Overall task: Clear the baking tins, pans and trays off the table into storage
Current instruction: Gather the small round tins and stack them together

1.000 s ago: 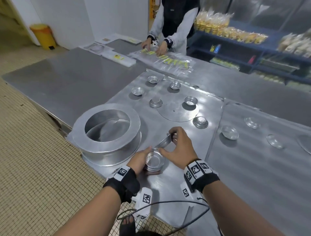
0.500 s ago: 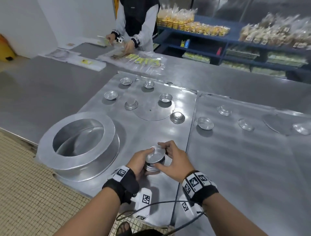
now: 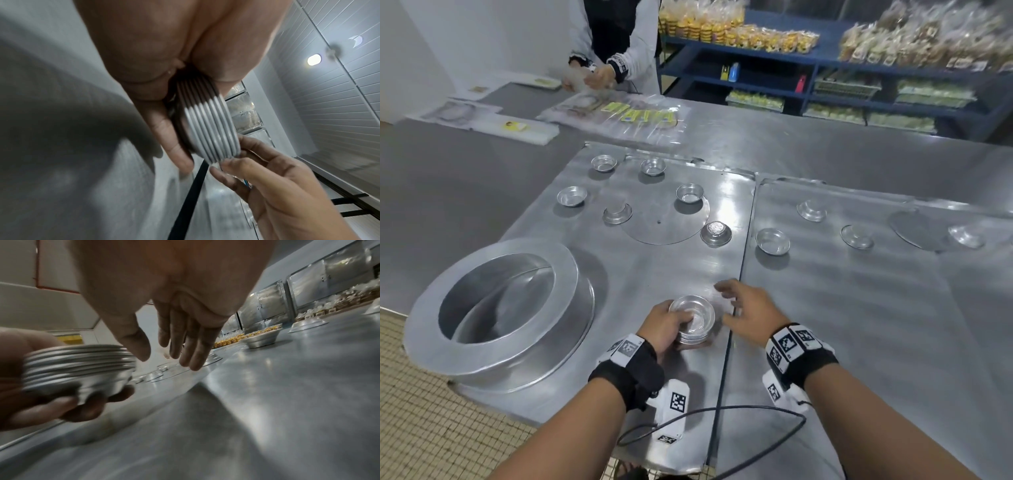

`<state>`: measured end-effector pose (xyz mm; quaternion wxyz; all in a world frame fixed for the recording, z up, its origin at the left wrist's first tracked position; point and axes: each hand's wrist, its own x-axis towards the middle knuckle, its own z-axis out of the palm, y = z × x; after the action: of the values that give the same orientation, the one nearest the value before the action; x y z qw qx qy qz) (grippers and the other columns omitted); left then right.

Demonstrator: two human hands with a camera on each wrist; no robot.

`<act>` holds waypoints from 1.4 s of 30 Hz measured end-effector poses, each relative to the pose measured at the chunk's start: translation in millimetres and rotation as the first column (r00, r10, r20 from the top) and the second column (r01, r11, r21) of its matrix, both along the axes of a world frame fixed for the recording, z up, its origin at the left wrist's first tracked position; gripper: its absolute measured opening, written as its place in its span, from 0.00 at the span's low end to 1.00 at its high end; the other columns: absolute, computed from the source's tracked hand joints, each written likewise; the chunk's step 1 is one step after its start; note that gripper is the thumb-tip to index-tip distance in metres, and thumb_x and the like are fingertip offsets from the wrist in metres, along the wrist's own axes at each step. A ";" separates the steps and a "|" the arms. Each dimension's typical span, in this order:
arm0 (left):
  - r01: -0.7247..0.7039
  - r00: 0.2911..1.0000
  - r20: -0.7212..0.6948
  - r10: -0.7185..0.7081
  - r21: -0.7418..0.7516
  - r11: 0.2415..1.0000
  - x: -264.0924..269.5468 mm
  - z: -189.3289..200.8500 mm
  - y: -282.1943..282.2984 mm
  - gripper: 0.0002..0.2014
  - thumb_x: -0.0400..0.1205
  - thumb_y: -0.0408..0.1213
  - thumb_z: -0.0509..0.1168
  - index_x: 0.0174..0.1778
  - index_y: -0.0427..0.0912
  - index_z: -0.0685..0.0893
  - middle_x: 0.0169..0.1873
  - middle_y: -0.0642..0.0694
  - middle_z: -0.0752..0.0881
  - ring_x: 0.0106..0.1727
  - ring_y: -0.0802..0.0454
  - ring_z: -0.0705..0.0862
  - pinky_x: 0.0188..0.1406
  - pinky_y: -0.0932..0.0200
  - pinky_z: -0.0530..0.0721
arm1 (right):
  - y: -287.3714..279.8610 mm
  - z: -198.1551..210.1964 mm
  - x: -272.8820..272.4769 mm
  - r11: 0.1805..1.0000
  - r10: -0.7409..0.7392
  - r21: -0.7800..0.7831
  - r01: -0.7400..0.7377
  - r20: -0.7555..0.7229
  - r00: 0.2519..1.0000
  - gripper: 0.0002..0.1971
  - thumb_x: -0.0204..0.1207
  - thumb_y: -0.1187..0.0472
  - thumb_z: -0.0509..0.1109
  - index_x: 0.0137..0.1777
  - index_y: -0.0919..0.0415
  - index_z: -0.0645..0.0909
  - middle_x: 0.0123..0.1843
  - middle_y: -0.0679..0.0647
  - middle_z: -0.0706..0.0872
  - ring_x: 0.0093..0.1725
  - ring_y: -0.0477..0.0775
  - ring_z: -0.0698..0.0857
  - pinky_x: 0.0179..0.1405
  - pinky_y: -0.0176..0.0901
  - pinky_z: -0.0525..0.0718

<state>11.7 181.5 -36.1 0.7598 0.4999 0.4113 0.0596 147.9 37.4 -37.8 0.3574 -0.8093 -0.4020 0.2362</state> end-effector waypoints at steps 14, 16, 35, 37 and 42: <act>0.049 0.997 -0.051 -0.051 -0.030 0.998 23.7 -1.9 -9.3 0.12 0.80 0.19 0.65 0.59 0.23 0.81 0.47 0.25 0.84 0.49 0.25 0.85 0.52 0.16 0.81 | 9.9 2.4 132.1 0.878 -0.348 -0.197 0.435 0.362 0.865 0.39 0.70 0.40 0.75 0.75 0.62 0.72 0.72 0.61 0.76 0.73 0.64 0.69 0.73 0.48 0.68; 0.060 0.997 -0.054 -0.062 -0.036 0.998 23.5 -4.7 -10.2 0.12 0.82 0.18 0.63 0.61 0.22 0.79 0.47 0.25 0.84 0.47 0.26 0.85 0.49 0.20 0.84 | 13.0 1.0 145.1 0.860 -0.345 -0.260 0.439 0.338 0.876 0.41 0.69 0.39 0.75 0.76 0.65 0.70 0.73 0.63 0.74 0.74 0.66 0.68 0.72 0.50 0.68; 0.071 0.997 -0.008 -0.071 -0.025 0.997 3.0 -2.7 -5.8 0.09 0.79 0.21 0.65 0.54 0.27 0.84 0.43 0.27 0.86 0.45 0.28 0.87 0.46 0.24 0.86 | 12.9 34.0 61.7 0.926 -0.354 -0.052 0.373 0.222 0.909 0.44 0.59 0.40 0.85 0.73 0.59 0.77 0.66 0.55 0.78 0.68 0.55 0.77 0.68 0.44 0.73; 0.091 0.996 -0.012 -0.091 0.016 0.996 2.2 -1.0 -3.4 0.16 0.69 0.33 0.74 0.51 0.30 0.86 0.42 0.32 0.88 0.44 0.34 0.87 0.51 0.36 0.89 | 11.6 38.6 42.8 0.942 -0.324 -0.015 0.336 0.226 0.919 0.44 0.58 0.39 0.85 0.72 0.58 0.78 0.66 0.54 0.79 0.68 0.54 0.78 0.70 0.45 0.75; 0.164 0.986 -0.006 -0.164 0.017 0.986 -1.2 -4.1 5.0 0.29 0.73 0.63 0.74 0.56 0.40 0.90 0.51 0.39 0.91 0.52 0.39 0.90 0.62 0.45 0.85 | 9.8 45.5 -2.9 0.970 -0.242 0.067 0.233 0.233 0.942 0.43 0.55 0.40 0.86 0.70 0.56 0.80 0.63 0.49 0.80 0.64 0.49 0.80 0.68 0.42 0.77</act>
<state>10.5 186.5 -40.2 0.7569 0.5386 0.3701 -0.0007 145.0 47.1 7.8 0.3477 -0.8673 -0.3461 0.0844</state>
